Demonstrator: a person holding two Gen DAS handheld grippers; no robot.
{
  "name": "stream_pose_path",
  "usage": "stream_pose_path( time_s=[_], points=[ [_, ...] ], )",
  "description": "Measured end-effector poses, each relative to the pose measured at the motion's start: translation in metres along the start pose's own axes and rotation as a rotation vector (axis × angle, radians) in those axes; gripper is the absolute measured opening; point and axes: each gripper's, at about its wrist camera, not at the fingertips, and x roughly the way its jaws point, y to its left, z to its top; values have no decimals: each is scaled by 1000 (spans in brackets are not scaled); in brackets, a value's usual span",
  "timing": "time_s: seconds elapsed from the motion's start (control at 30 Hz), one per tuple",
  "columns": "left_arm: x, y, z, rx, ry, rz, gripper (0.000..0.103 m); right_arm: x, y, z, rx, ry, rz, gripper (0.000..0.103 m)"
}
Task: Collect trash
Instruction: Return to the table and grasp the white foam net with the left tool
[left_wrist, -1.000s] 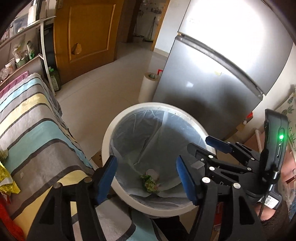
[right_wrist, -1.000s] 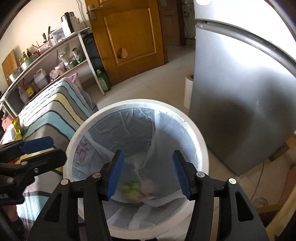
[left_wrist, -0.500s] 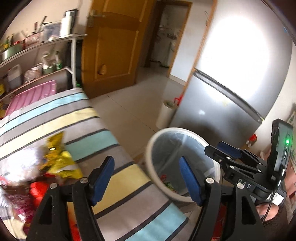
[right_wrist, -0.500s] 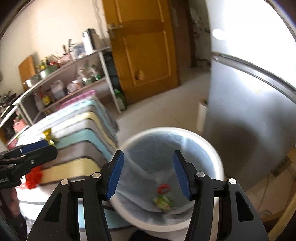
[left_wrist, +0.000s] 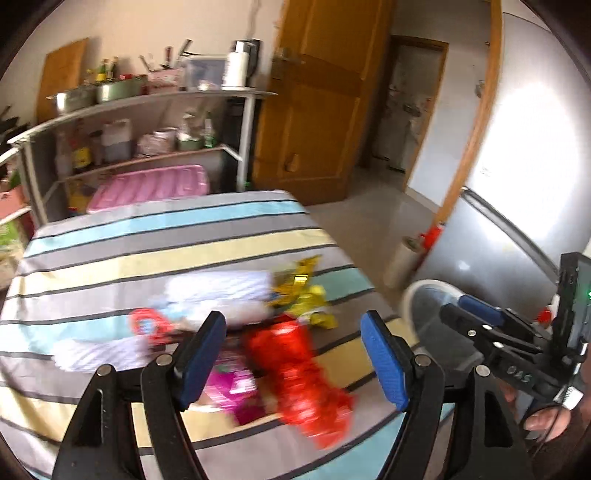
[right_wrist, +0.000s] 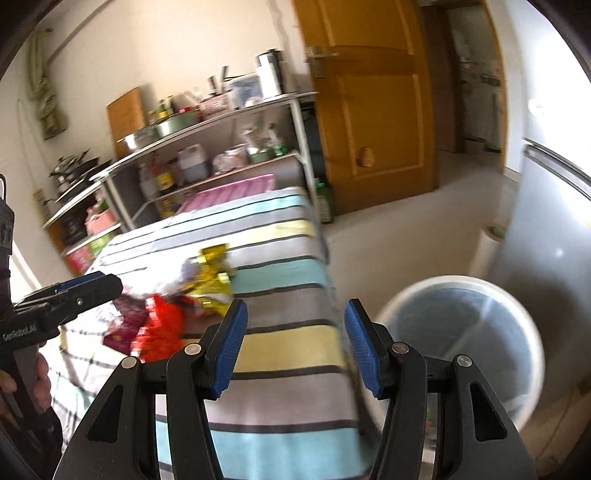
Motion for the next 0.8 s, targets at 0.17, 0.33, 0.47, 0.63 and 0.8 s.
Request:
stream_pose_path(
  time_s=[0.17,0.33,0.47,0.63,0.8],
  points=[
    [-12,42,-10,-42,-5,58,80,21,35,-5,-54,46,70,56],
    [-17,80,-22,-69,13,122,82,36,61,-10,-82,63,141,59],
    [-17,106,-29,-93,28,138,84,49,75,-10,-82,94,163,61],
    [-12,126,-32,-54,55,150,86,61,95,-15,-120,131,185,61],
    [11,139,-33,22,120,175,86,73,103,-19,-137,169,178,61]
  ],
)
